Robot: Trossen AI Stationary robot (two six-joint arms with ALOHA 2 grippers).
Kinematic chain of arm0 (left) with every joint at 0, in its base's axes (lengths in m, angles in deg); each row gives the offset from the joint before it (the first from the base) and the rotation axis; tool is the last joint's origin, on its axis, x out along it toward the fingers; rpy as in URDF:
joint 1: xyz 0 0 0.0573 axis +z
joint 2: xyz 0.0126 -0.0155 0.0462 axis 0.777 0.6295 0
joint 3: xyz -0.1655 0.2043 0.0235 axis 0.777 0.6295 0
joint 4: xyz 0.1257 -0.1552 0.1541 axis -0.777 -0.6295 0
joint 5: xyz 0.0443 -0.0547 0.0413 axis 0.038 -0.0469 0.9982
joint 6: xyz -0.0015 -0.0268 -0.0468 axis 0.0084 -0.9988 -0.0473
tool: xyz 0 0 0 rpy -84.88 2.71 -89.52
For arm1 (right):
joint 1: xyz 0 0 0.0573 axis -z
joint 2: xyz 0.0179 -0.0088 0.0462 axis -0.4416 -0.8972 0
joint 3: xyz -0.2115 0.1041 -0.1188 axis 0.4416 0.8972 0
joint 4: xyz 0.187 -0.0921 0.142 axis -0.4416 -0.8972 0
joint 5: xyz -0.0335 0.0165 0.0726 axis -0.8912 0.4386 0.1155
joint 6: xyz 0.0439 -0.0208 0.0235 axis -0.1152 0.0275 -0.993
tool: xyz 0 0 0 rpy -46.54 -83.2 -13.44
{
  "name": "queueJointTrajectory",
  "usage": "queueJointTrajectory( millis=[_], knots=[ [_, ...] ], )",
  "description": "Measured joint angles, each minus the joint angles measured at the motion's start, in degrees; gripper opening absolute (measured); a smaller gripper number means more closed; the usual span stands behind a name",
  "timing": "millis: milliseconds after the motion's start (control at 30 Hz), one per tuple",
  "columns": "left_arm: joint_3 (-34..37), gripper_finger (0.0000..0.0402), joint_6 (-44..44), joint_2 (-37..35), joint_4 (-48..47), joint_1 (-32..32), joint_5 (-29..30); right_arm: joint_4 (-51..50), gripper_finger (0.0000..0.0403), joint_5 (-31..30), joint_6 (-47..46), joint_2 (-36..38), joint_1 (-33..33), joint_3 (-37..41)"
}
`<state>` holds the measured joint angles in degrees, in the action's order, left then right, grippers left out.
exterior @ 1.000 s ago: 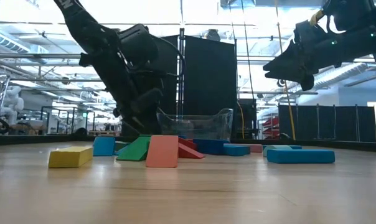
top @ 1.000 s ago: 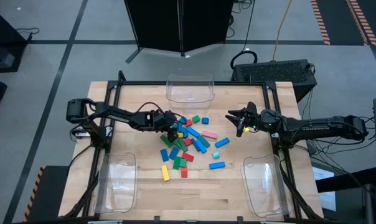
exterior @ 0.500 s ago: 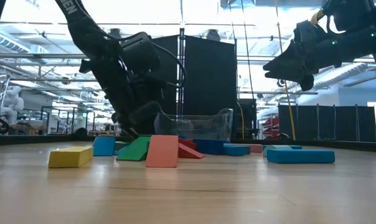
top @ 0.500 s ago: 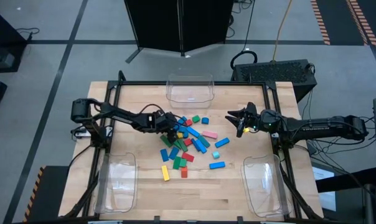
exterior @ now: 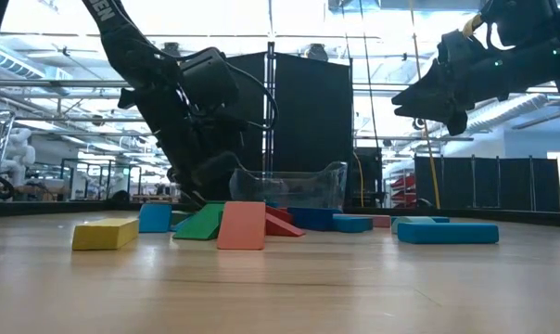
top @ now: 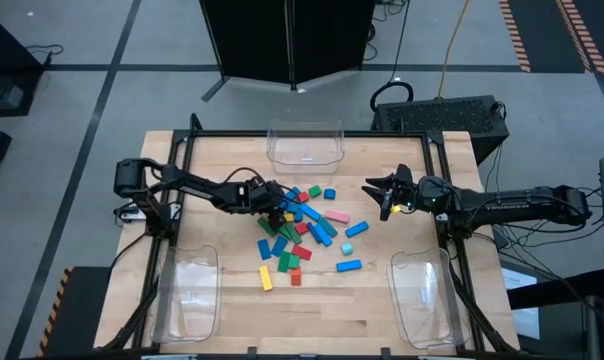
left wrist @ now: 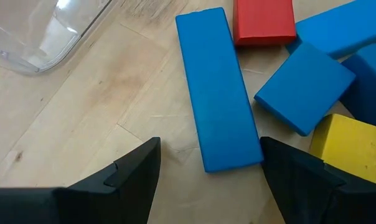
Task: Sort blocks by size
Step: Put the dark blue rectangle block into the bottom right transparent bin
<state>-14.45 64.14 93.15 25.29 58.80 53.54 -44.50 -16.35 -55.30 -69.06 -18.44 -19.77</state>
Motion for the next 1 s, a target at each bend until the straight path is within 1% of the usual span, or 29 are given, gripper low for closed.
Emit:
queueJointTrajectory(
  millis=[233, 367, 1000],
  knots=[
    [0.0, 0.0271, 0.0, 0.0, 0.1, 0.0, 0.1, -0.6, 0.0135, 0.0, 0.0, 0.0, 0.0, 0.0],
    [0.1, 0.0271, -0.2, 0.0, 0.9, 0.0, 2.0, -0.6, 0.0135, 0.0, 0.0, 0.0, 0.0, 0.0],
    [0.1, 0.0271, 1.0, 0.0, 1.7, 0.1, 2.2, -0.7, 0.0135, 0.0, 0.0, 0.0, 0.0, 0.0]
  ],
)
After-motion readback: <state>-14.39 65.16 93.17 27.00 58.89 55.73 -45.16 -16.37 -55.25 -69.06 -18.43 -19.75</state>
